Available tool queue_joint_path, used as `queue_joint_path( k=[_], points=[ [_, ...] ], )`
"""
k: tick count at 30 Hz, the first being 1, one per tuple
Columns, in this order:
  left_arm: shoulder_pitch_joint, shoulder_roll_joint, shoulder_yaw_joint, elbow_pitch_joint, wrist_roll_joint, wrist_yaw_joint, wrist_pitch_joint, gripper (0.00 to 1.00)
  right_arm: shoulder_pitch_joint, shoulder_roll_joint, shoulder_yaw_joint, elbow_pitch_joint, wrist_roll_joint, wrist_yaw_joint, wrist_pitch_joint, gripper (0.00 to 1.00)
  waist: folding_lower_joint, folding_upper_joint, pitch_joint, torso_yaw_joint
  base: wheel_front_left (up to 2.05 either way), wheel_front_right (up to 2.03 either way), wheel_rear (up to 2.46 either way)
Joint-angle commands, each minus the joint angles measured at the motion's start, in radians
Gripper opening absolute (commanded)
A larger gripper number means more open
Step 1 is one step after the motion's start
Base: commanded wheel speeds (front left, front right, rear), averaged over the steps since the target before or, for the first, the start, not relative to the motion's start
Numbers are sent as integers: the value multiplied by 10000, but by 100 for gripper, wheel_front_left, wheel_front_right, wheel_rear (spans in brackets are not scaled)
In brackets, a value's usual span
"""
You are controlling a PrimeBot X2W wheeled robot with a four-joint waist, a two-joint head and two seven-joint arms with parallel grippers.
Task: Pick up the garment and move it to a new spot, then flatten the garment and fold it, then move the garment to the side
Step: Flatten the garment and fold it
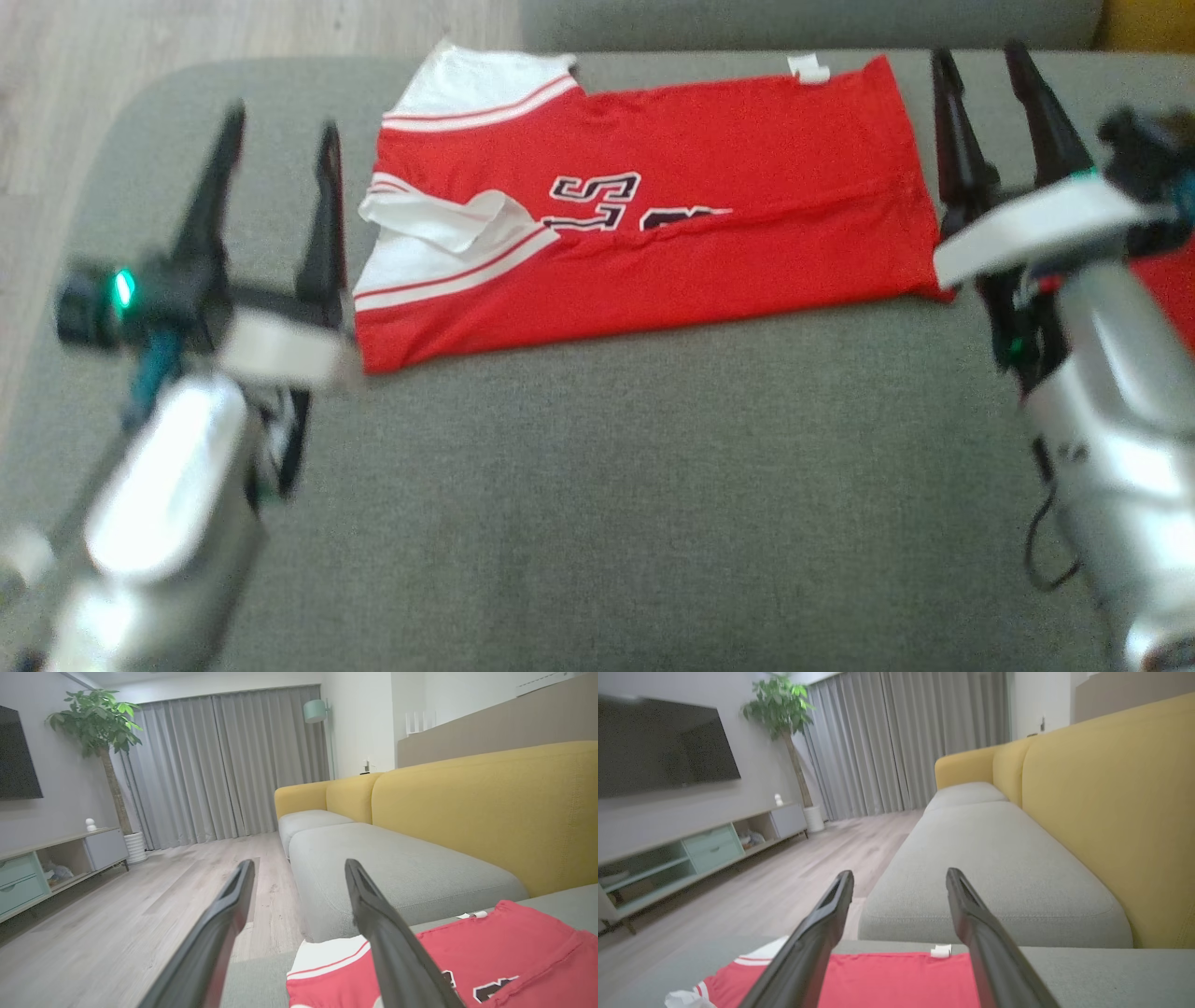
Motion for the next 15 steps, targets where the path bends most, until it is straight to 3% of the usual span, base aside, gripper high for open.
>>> queue_joint_path(
  k=[1, 7, 11, 15],
  points=[
    [441, 134, 707, -667, 224, 211, -44, 100, 691, 410, -541, -923, -483, -9, -103, 100, 3, -1, -277, 40, 0, 0, 0],
    [2977, -639, 1673, -2003, 1034, 373, -45, 100, 3867, 1681, -2155, -3318, -2199, -9, -106, 100, 3, -1, -541, 27, 0, 0, 0],
    [3948, -1132, 2068, -2051, 1377, 173, -46, 100, 5309, 1866, -2415, -3938, -2568, -9, -107, 100, 3, -1, -611, -2, 0, 0, 0],
    [4186, -1358, 2376, -1987, 1633, -19, -46, 100, 5770, 1886, -2447, -4350, -2356, -9, -107, 100, 3, -1, -526, -49, 0, 0, 0]
  ],
)
